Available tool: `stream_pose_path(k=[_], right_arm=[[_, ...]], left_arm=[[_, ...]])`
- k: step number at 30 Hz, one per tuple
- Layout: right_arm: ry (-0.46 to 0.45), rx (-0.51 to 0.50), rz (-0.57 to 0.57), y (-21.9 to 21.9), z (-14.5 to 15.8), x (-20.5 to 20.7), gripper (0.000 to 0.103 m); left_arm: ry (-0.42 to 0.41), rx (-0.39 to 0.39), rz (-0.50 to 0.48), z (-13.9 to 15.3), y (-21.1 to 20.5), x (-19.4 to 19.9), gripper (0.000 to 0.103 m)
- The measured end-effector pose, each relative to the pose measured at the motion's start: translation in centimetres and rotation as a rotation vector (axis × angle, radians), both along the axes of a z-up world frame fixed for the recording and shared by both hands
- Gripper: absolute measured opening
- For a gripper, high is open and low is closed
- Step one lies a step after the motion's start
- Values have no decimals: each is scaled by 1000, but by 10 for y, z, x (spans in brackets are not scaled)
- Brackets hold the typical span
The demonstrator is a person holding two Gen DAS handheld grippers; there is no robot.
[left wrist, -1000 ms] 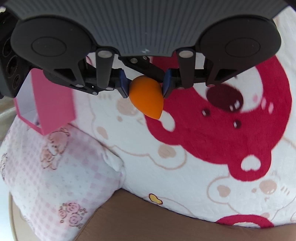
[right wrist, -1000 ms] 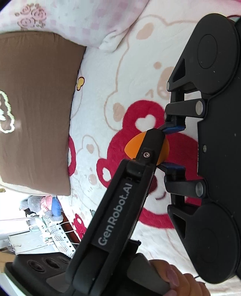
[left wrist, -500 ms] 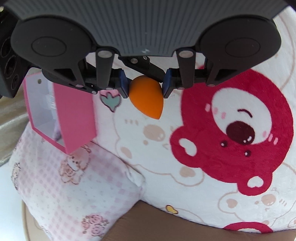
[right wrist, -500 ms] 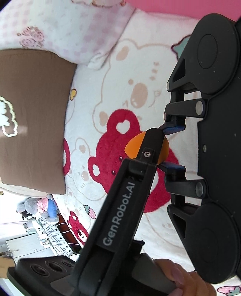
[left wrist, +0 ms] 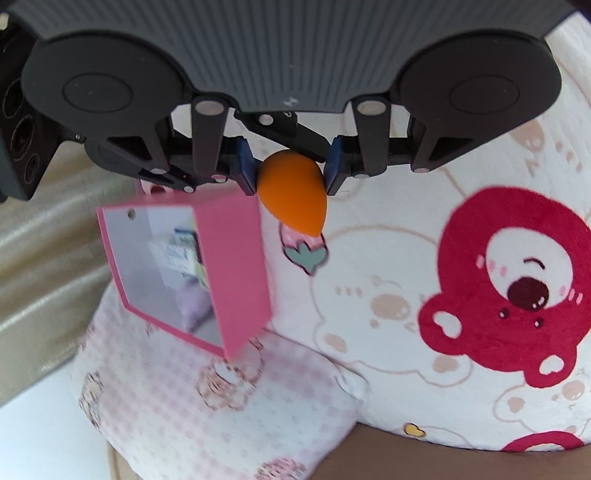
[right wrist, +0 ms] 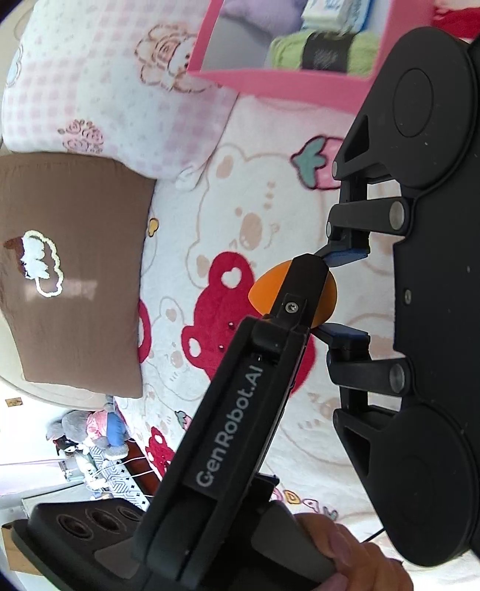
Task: Organize objects
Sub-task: 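Lift the orange sponge with the left gripper and carry it over the pink box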
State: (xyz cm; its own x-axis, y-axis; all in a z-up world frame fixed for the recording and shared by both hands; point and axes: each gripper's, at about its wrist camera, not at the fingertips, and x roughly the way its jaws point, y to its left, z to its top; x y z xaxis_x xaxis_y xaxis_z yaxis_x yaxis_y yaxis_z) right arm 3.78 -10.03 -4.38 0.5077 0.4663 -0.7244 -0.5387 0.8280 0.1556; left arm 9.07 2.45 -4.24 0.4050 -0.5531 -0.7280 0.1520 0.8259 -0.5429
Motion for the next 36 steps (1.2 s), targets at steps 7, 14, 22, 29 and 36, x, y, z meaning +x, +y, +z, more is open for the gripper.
stream_pose_path(k=[7,14,22,29,36], right_arm=[[105,22,-13,-28,20,-26,39],[37,-7,1,-37,48,-51,40],[42,-26,1,-48,66,-62,40],[37,-37,-7,-54,69,-71,40],[11,-52,-50,-69,79,-74,41]], left_arm=[[60,-25,-34,11,-17,-31,37],[35,-22,-65,41,-30,-52,38],[11,-6,-103,58,-46,-64,38],[2,2,-122,61,-54,-74,38],[-19,11,-169,72,-73,-70,38]])
